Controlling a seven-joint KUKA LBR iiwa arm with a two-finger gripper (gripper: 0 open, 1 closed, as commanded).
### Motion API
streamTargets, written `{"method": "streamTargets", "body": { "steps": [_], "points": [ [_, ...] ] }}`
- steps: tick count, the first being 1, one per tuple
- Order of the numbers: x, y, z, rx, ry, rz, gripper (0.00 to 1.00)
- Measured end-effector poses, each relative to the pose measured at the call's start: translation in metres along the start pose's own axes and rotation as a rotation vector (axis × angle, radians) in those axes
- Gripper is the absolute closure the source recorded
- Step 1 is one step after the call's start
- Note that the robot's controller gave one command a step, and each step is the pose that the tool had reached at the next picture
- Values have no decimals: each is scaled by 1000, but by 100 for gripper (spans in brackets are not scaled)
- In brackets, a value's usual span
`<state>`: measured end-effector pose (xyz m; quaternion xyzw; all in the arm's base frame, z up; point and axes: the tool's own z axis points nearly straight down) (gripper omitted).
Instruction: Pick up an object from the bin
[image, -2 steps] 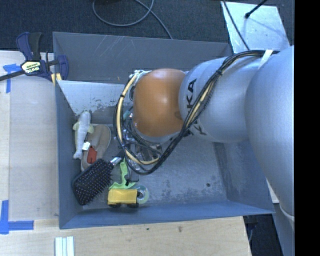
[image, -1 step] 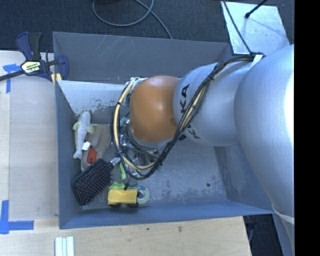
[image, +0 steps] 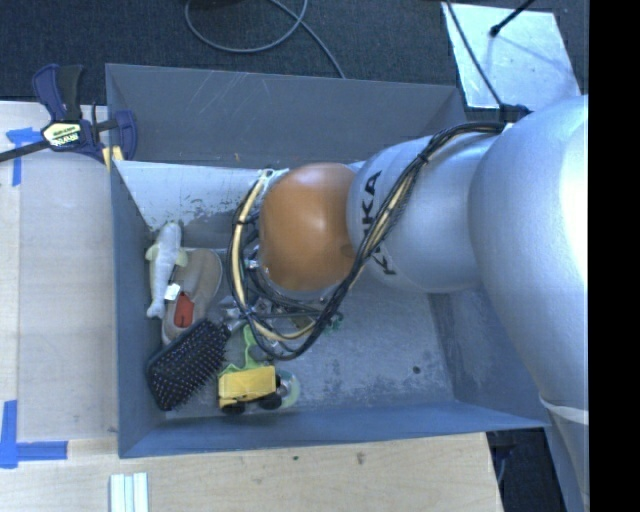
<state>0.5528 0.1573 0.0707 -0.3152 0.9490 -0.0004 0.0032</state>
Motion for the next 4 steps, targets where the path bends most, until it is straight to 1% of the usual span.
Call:
{"method": "streamTargets", "body": {
  "steps": [1,2,3,4],
  "points": [
    [0,0,0,0,0,1,100],
    [0,0,-43,-1,6,14,100],
    [-3,-1,-90,1,-4,20,100],
    [-4,1,-73,5,-1,67,100]
  ]
}}
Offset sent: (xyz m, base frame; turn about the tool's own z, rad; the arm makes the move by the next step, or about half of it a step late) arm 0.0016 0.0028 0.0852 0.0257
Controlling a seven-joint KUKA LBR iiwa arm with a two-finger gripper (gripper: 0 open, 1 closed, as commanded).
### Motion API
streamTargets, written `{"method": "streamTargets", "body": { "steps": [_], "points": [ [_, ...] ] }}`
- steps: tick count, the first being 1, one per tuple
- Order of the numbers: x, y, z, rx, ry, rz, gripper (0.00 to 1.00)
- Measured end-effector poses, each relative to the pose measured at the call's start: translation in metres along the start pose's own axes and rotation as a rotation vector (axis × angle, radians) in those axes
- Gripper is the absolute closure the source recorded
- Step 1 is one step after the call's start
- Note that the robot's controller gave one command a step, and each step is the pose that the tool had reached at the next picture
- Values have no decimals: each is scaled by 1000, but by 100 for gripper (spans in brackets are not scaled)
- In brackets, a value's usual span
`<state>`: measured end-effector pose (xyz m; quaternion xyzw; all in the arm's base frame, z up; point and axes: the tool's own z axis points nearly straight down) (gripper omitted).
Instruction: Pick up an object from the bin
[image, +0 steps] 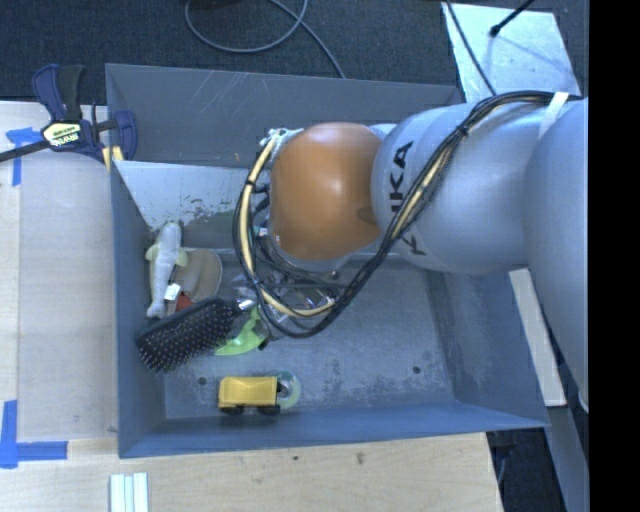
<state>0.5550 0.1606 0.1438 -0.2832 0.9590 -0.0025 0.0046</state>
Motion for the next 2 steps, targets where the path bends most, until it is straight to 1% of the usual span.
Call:
{"method": "streamTargets", "body": {
  "steps": [1,2],
  "points": [
    [7,4,-13,-9,17,7,100],
    [3,-7,-70,-5,4,4,100]
  ]
}}
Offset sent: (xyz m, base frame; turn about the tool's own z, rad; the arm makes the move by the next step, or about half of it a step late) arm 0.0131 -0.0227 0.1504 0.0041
